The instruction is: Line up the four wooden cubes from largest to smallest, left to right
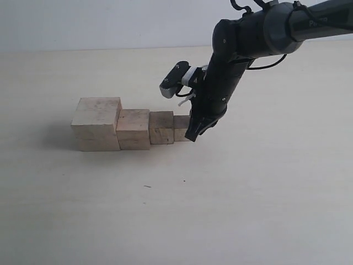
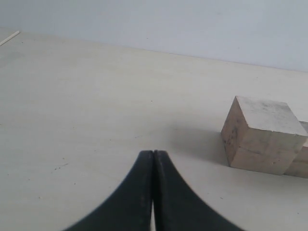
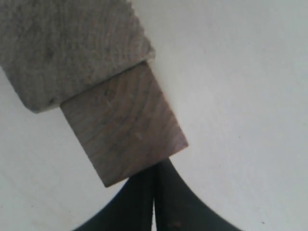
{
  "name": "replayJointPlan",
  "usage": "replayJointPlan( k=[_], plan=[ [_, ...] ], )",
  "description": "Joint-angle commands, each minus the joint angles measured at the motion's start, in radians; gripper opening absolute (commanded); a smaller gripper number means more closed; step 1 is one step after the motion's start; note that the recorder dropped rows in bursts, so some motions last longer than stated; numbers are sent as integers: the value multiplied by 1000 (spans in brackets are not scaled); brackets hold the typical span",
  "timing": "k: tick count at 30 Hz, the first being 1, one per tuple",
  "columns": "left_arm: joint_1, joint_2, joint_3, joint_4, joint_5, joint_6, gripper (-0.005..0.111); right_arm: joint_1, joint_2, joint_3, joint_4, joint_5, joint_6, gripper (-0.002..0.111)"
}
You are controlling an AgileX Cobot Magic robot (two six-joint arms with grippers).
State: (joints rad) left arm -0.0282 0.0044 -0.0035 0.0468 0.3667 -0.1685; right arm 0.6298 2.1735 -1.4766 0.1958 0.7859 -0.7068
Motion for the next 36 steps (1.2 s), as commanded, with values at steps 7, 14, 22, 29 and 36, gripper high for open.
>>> replayJointPlan(
  k=[7, 14, 22, 29, 36],
  plan=[
    [-6, -4, 4, -5, -10, 3, 0, -1, -116, 3, -175, 100, 193, 0],
    [-6, -4, 4, -5, -10, 3, 0, -16, -286, 23, -148, 86, 465, 0],
    [-6, -4, 4, -5, -10, 3, 0, -16, -565, 299, 313, -142, 258, 0],
    [-6, -4, 4, -5, -10, 3, 0, -14, -798, 514, 381, -174, 268, 0],
    [-6, -4, 4, -5, -10, 3, 0, -14, -919, 539, 381, -159, 385, 0]
  ],
)
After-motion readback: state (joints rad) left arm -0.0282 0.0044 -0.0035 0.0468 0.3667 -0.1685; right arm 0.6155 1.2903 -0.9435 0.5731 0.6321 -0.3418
